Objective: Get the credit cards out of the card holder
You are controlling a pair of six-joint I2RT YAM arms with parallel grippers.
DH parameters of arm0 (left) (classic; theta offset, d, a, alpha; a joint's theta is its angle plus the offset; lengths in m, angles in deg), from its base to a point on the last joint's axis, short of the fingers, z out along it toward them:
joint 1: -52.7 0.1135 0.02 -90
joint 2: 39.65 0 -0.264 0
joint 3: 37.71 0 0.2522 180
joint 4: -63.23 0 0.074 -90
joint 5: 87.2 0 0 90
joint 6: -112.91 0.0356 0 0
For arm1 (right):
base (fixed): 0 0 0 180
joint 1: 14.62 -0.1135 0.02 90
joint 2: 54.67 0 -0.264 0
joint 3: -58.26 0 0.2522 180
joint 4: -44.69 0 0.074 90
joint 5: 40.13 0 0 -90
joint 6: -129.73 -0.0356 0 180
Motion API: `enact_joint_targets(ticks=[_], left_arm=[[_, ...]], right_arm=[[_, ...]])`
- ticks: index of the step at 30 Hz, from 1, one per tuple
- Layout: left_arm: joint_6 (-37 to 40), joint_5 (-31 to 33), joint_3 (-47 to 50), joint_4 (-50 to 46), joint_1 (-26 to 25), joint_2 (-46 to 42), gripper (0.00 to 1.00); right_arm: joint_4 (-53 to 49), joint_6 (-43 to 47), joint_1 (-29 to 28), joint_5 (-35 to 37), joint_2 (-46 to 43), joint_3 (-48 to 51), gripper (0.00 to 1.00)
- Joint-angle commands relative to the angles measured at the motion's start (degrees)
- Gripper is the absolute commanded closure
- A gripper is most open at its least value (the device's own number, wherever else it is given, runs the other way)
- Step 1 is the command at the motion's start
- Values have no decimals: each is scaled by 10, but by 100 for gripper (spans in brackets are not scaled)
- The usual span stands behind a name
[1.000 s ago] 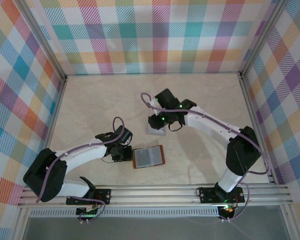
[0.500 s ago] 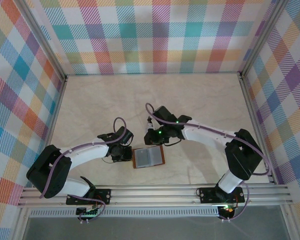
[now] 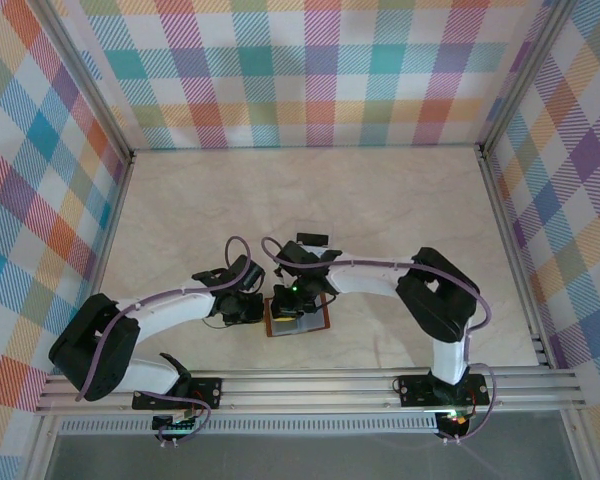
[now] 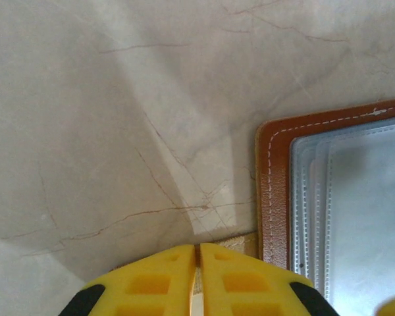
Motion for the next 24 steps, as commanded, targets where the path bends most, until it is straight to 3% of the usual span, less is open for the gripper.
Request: enact_joint_targets(ticks=[1, 7, 16, 24], left_arm=[[7, 2, 24, -3, -4, 10, 88], [5, 1, 24, -8, -3, 6, 88], [4, 1, 30, -9, -1, -1, 88], [5, 1, 29, -13, 0, -4, 88]], right_arm=[[-1, -14, -3, -4, 13, -14, 87], [-97, -3, -5, 63, 16, -26, 78], [-213, 26, -13, 152, 12, -65, 48], [-286, 42, -23, 212, 22, -104, 36]])
